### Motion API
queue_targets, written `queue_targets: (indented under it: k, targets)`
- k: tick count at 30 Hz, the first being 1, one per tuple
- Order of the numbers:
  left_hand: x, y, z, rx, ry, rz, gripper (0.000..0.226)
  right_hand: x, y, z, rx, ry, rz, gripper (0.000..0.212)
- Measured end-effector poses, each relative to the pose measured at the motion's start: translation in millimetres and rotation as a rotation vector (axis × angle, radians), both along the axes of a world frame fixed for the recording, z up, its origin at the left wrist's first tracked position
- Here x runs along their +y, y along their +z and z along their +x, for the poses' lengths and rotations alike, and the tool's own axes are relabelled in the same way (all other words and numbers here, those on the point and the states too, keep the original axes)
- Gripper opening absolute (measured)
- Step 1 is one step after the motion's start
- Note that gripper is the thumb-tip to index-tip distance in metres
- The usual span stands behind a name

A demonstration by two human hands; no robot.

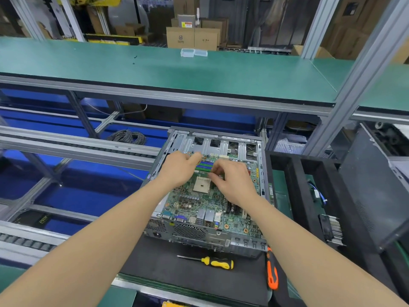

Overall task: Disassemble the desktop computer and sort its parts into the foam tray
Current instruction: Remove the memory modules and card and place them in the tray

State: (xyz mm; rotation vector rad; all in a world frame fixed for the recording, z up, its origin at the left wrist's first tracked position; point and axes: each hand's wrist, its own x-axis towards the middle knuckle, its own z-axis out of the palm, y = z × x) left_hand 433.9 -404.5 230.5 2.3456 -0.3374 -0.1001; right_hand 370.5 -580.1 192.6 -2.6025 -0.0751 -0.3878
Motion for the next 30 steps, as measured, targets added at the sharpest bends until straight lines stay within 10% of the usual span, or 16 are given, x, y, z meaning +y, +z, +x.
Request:
queue_targets:
  k: [8, 17, 30]
  targets:
    - [-9.6, 5.8, 7.1, 0.242, 0.038, -0.186, 0.054, -0.7, 12.4, -13.6, 0.088, 0.018, 0.069, 0.015]
    - [-89.1, 47.3, -8.4, 0.423, -0.306, -0.284, 0.057, -53.9, 62.6, -44.7, -0.033, 0.021, 0.646, 0.049]
    - [-217.8, 11.9, -83.8, 0.497, -0.487, -0.136, 0.028, -181.9, 5.3, -132.0, -0.022, -0.282, 0.6, 0.036]
